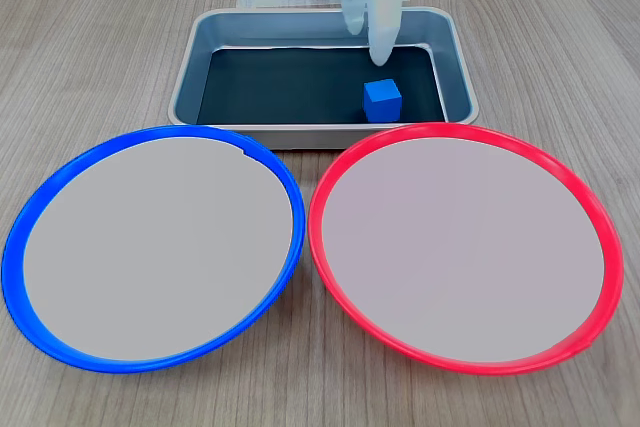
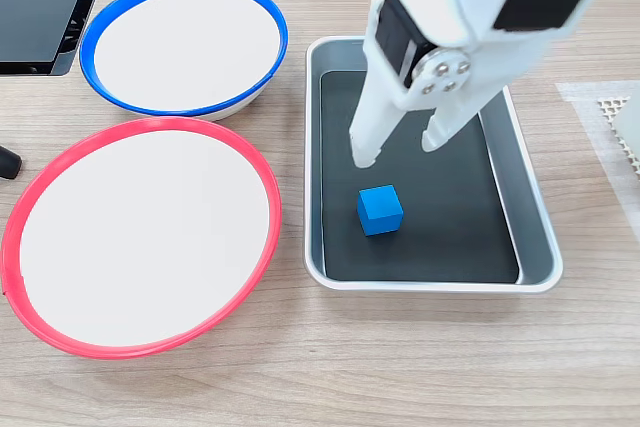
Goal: Move a blue block from tray to blue dish
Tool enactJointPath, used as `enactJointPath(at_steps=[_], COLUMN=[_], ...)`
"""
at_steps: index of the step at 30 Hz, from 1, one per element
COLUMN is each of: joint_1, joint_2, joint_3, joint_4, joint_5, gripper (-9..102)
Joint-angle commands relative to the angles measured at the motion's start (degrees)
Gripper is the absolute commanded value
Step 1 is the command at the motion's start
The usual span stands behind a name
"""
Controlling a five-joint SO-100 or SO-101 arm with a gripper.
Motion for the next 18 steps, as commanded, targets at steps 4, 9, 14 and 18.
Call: enactJointPath(at_steps=[4,9,14,18], joint_1=[-1.23,-2.55,-3.87,-4.39], joint_2=[-6.68,-10.11,-13.36,-15.38], joint_3=[-4.48,-4.83,-5.01,-5.62], joint_4=[-1.32,-3.08,-4.57,-5.63], joint_5=[1.67,2.02,2.46,2.99], gripper=[25,24,21,17])
